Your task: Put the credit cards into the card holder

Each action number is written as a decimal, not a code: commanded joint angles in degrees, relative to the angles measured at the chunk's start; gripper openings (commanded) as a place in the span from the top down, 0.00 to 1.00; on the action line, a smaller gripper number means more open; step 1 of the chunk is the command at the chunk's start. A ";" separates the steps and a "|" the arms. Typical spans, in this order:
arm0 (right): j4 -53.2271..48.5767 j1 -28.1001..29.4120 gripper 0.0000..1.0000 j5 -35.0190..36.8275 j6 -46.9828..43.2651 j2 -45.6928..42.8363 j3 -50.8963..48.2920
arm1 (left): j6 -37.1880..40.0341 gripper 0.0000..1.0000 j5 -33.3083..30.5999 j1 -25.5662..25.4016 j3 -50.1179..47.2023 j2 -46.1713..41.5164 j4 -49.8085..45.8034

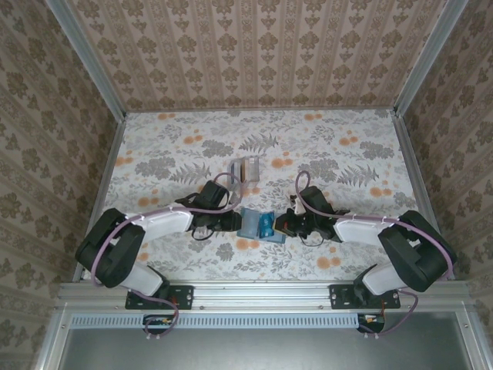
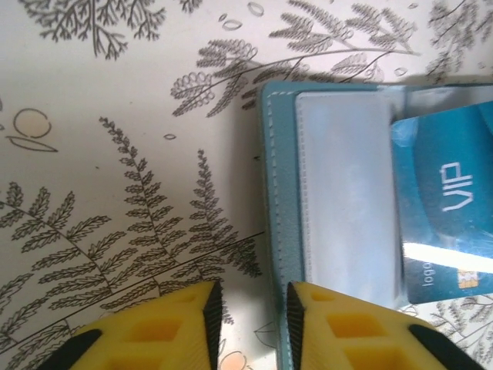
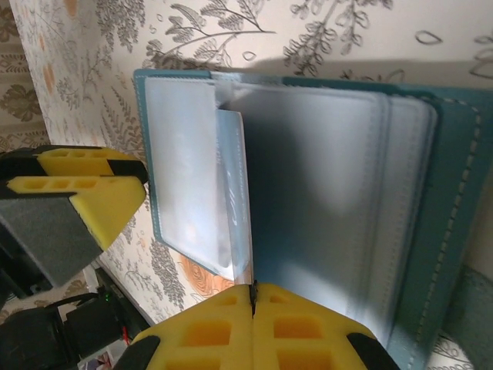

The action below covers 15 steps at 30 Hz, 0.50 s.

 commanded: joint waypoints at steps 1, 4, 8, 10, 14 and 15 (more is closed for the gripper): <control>3.87 -0.22 1.00 -0.73 1.57 1.11 -1.62 | -1.36 0.72 -1.37 -0.53 1.00 0.94 -1.20; 5.83 -0.25 1.00 -0.10 2.11 1.87 -2.72 | -2.19 0.75 -0.81 -1.04 0.31 1.24 0.57; 9.10 -0.20 1.00 0.12 3.33 3.19 -3.27 | -2.40 0.76 -0.80 -1.67 0.93 1.79 -0.09; 9.93 -0.15 1.00 0.58 3.24 4.08 -3.27 | -2.52 0.77 -0.72 -1.93 0.91 2.20 0.41; 13.85 -0.15 1.00 -0.33 5.21 7.26 -3.27 | -2.50 0.79 -0.88 -2.30 1.77 2.87 -1.10; 14.85 0.01 1.00 -0.57 5.58 7.90 -3.36 | -2.62 0.79 -0.97 -2.36 1.64 2.84 -0.83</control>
